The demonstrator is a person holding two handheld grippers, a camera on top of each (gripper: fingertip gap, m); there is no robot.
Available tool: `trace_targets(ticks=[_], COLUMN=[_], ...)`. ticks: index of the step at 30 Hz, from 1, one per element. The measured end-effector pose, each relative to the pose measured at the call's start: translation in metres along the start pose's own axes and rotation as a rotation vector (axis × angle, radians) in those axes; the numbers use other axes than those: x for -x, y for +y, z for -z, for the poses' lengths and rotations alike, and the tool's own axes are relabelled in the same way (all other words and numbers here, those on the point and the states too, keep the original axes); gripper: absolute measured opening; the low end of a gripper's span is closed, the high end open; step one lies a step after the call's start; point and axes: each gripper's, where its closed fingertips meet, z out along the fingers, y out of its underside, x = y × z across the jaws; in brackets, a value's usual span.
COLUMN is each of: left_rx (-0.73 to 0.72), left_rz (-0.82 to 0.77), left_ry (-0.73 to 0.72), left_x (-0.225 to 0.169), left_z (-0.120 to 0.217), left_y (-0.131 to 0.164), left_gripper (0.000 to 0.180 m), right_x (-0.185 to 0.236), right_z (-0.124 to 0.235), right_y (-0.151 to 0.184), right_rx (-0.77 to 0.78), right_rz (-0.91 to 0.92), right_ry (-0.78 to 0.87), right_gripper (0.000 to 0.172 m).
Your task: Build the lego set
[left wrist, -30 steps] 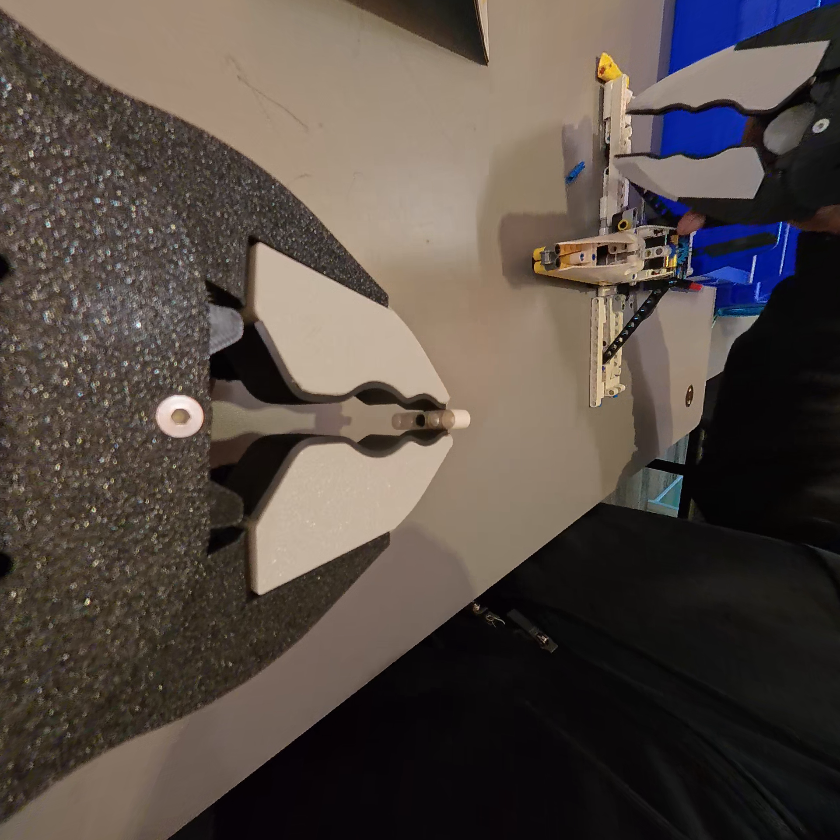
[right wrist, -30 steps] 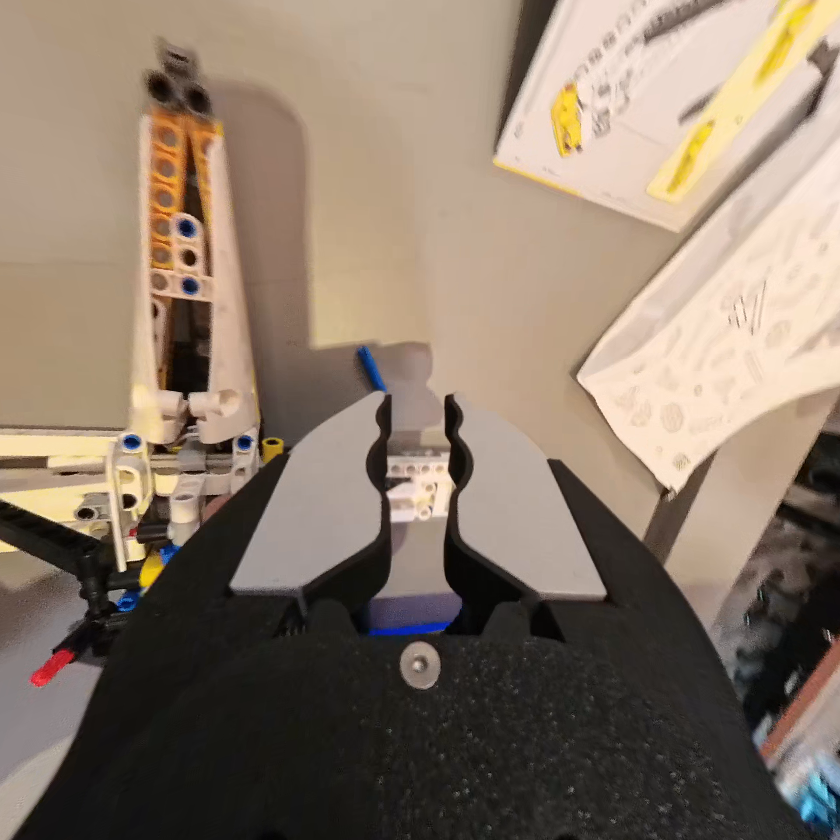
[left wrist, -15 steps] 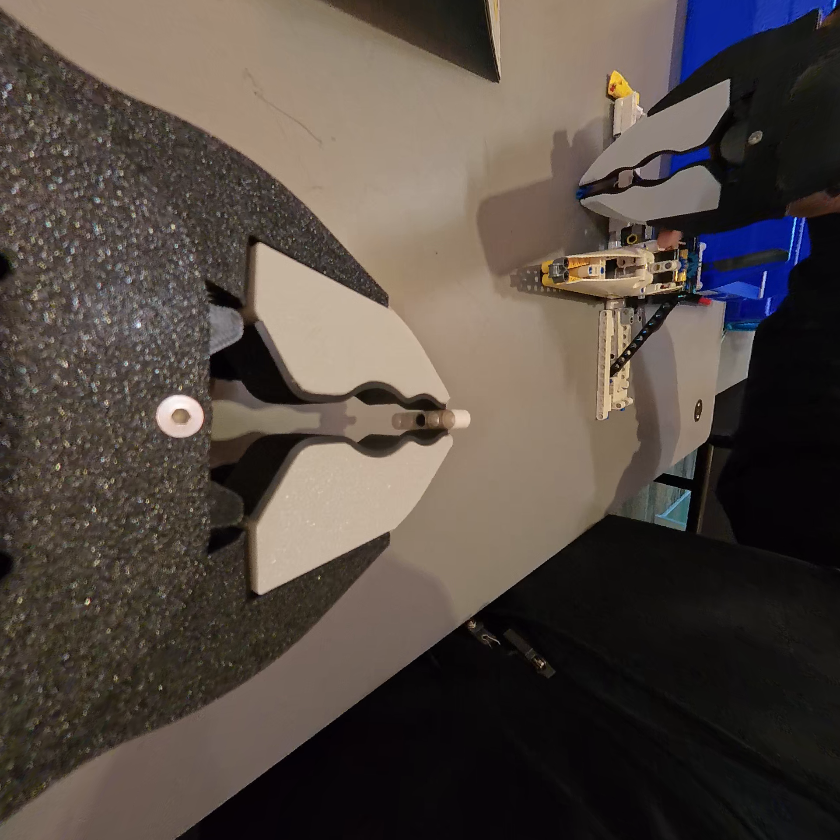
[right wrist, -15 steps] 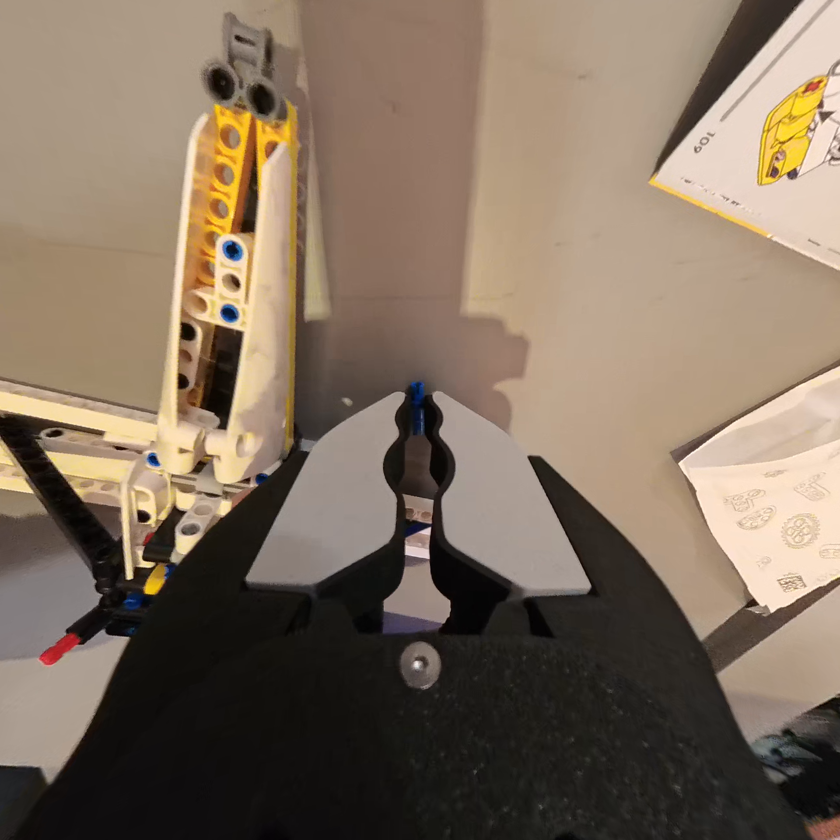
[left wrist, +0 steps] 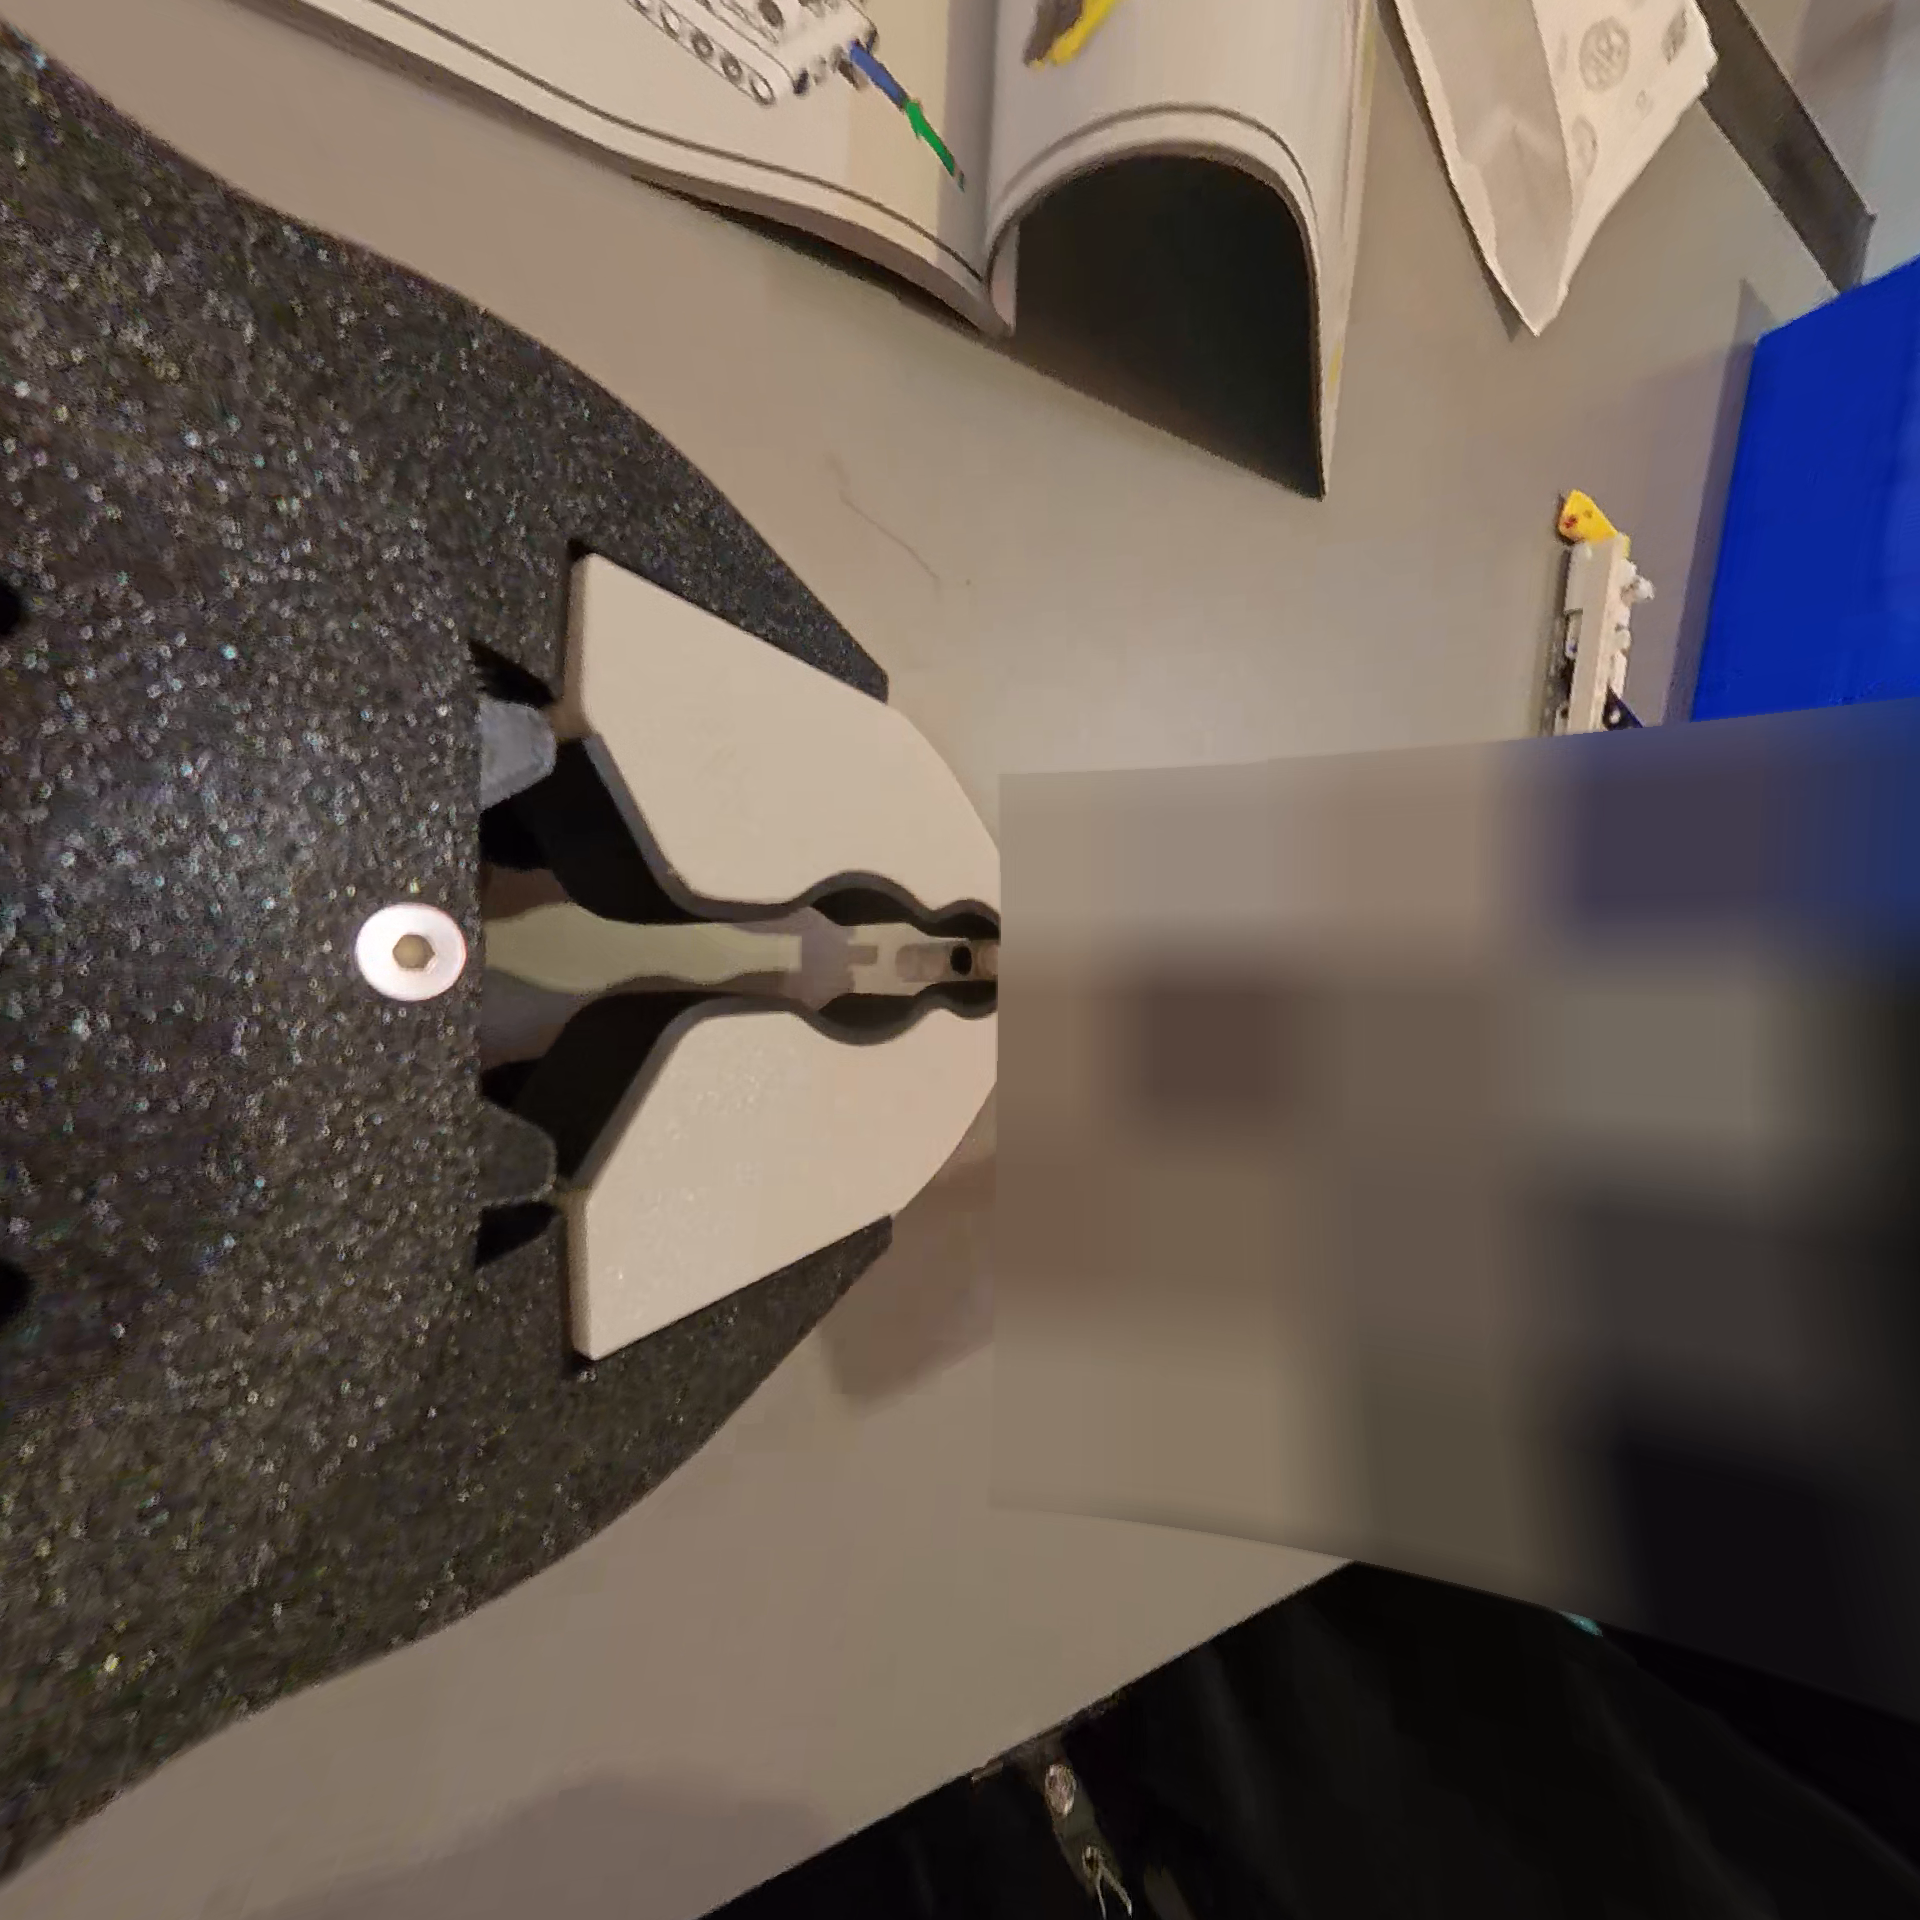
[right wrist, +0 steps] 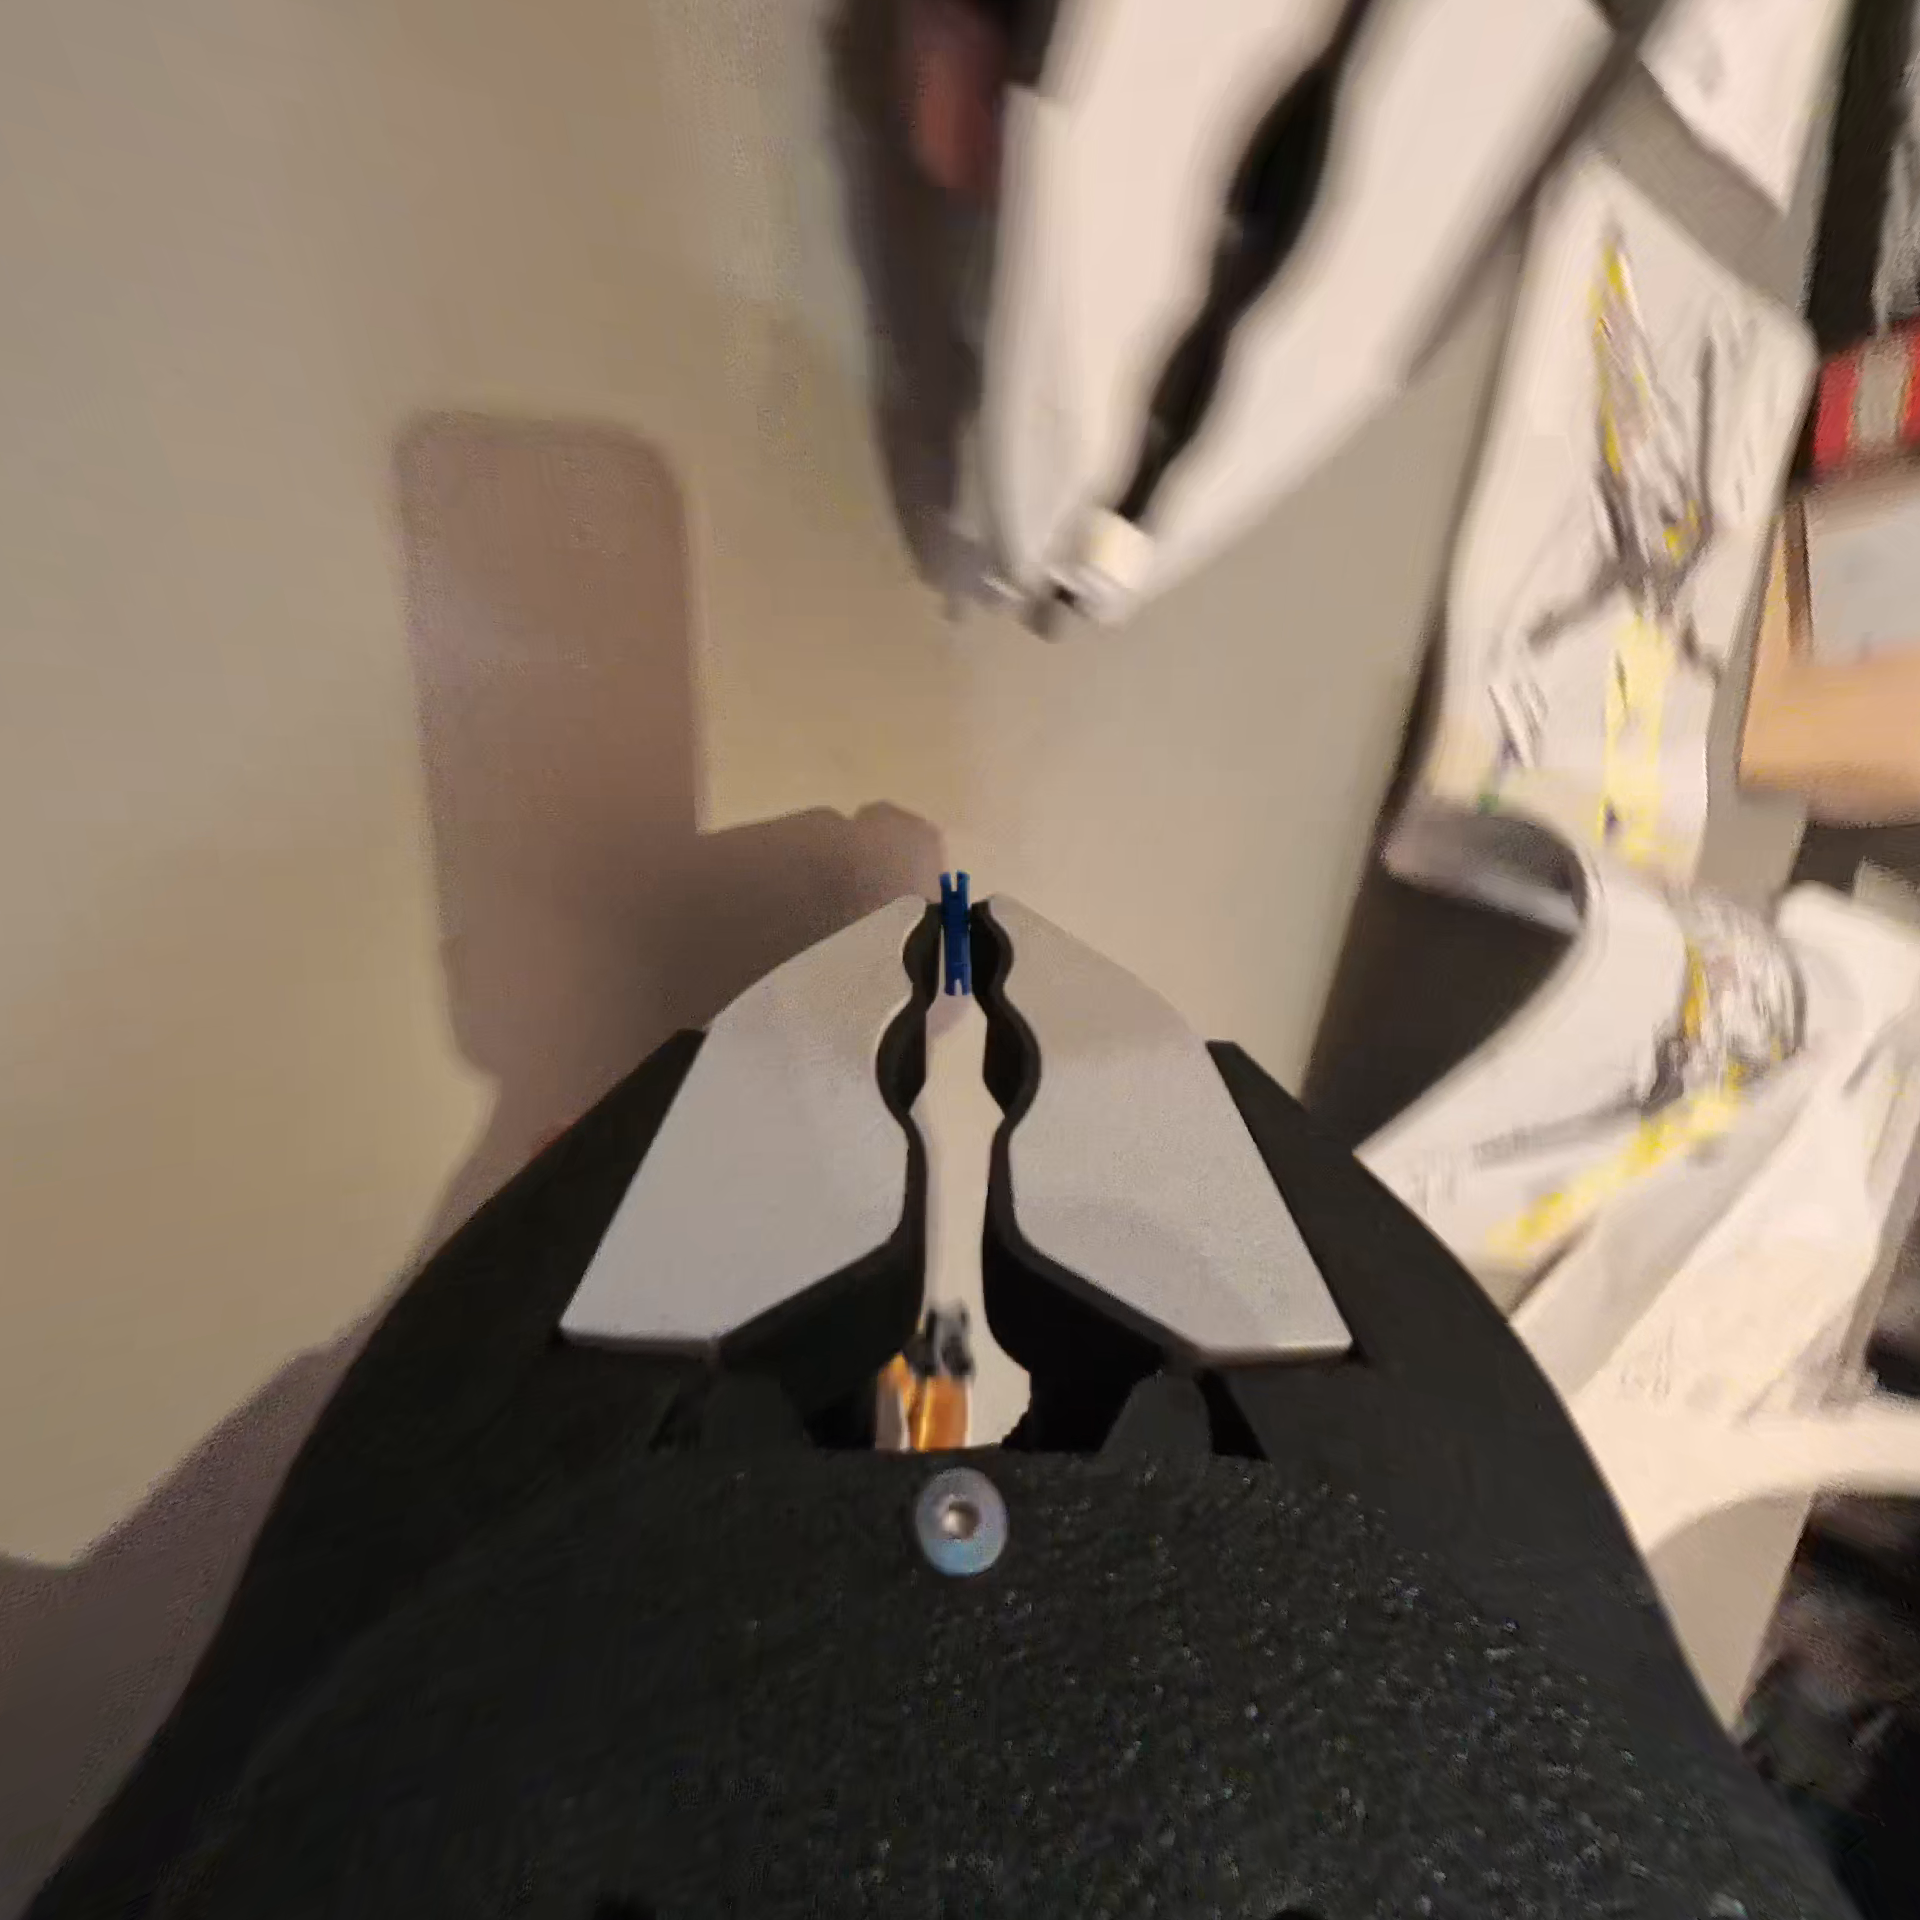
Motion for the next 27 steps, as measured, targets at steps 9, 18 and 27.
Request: trace_targets(ticks=[9, 18, 27], left_rx=[0.054, 0.161, 0.255], left_rz=[0.017, -0.013, -0.066], left_ry=[-0.002, 0.071, 0.197], left_x=[0.002, -0.015, -0.043], left_z=[0.001, -0.005, -0.002], left_y=[0.010, 0.022, 0.035], left_gripper=[0.007, 0.007, 0.007], right_x=[0.036, 0.078, 0.063], right_z=[-0.026, -0.020, -0.041], right_y=[-0.022, -0.036, -0.046], right_rx=[-0.085, -0.189, -0.196], right_rz=[0.272, -0.478, -0.443], right_ry=[-0.019, 0.015, 0.095], right_gripper=[0.031, 0.025, 0.019])
